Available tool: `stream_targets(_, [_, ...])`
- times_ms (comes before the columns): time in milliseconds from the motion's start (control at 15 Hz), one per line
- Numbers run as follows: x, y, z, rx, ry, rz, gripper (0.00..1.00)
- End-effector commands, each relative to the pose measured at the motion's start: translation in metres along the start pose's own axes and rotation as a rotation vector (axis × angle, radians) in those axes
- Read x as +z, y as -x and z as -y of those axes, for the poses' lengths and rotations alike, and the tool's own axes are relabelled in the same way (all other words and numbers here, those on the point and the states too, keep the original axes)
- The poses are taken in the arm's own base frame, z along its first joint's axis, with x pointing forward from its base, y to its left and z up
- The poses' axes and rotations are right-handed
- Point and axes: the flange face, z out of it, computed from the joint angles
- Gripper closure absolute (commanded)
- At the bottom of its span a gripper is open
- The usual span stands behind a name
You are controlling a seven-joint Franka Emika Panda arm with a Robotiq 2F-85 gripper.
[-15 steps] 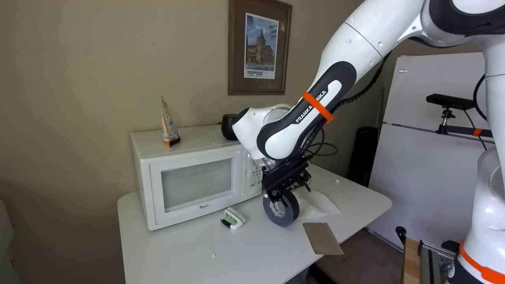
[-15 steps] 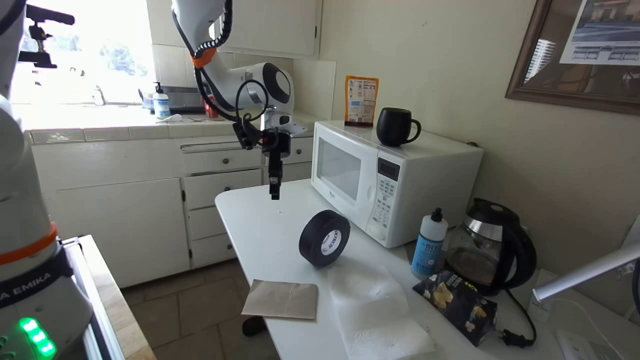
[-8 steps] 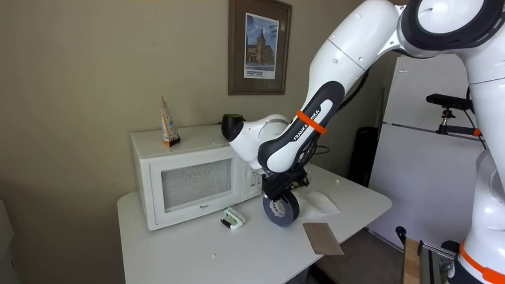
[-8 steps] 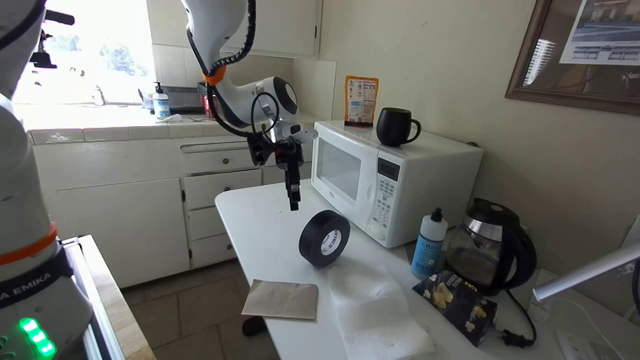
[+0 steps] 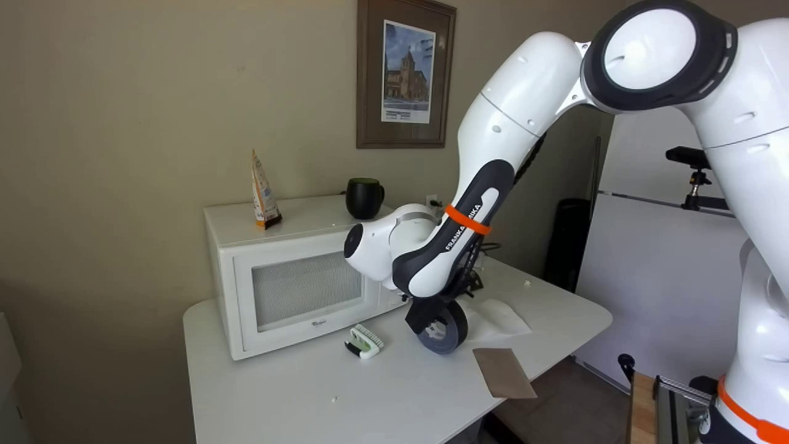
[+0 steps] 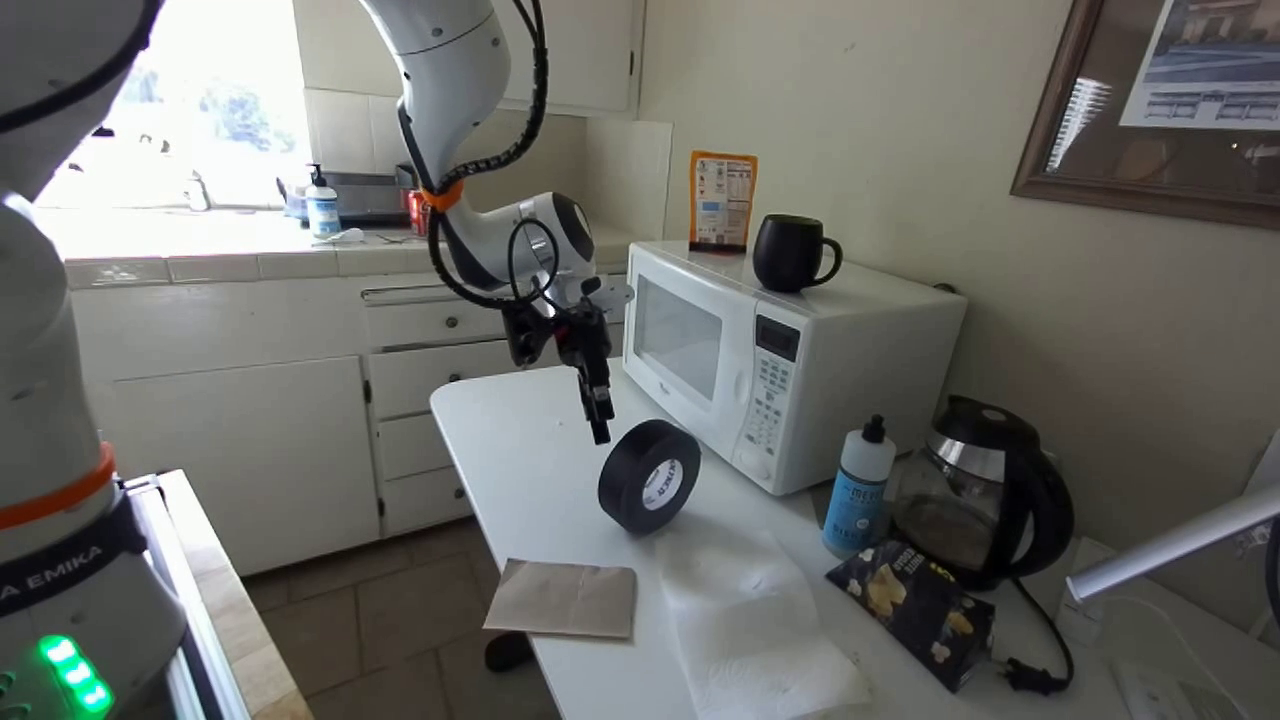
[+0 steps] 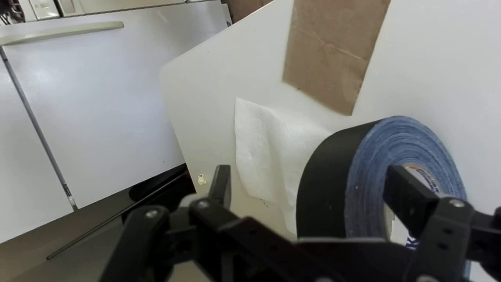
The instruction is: Move the black masking tape to the left
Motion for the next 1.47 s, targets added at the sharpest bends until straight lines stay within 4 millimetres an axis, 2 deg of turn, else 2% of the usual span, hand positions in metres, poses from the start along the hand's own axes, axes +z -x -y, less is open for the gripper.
stream_targets(0, [0.003,-0.005,0.022,0.001,0.036,-0.057,0.00])
stream_targets(467, [0.008,-0.023,0.043,0.040,0.071,-0.151,0.00])
stream_targets(1000, [0.021,-0.030,0.050,0.063,0.125,-0.151,0.00])
stream_targets(1067, [0.023,-0.030,0.050,0.063,0.131,-0.145,0.05])
stream_targets(1200, [0.026,-0.029,0.050,0.062,0.144,-0.136,0.29])
stream_targets(1267, [0.027,-0.028,0.049,0.063,0.154,-0.135,0.31])
stream_targets(1400, [0.028,-0.027,0.048,0.064,0.164,-0.128,0.45])
